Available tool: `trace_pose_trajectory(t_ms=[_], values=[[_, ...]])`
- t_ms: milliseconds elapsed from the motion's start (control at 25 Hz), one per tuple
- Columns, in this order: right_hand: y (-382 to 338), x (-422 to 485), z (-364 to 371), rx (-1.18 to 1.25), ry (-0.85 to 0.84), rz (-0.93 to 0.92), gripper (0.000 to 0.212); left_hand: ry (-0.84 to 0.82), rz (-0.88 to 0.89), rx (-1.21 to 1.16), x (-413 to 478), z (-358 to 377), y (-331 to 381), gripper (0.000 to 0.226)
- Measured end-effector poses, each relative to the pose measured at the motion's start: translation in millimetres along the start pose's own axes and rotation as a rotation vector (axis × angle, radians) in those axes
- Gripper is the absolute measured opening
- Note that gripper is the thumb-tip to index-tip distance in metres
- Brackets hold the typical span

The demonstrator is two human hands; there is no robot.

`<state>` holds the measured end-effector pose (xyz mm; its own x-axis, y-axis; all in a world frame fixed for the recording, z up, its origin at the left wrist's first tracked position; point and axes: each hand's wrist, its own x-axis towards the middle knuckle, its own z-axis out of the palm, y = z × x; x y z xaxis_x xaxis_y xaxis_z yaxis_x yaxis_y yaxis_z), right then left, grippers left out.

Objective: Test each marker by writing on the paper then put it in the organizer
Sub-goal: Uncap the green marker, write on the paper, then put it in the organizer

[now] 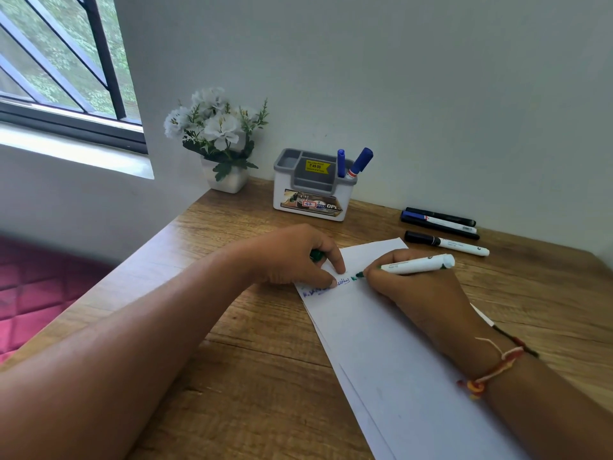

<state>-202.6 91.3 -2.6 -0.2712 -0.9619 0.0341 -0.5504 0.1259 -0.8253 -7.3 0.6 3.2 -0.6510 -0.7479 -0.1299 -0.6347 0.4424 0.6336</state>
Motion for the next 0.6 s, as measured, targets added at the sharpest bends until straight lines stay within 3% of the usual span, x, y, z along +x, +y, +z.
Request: trace_pose_trajectory(t_ms=[600], values=[[0.0, -1.1, -0.3, 0.021, 0.019, 0.003, 0.006, -0.015, -0.005, 0.003, -1.8, -1.5, 2.6, 0.023]])
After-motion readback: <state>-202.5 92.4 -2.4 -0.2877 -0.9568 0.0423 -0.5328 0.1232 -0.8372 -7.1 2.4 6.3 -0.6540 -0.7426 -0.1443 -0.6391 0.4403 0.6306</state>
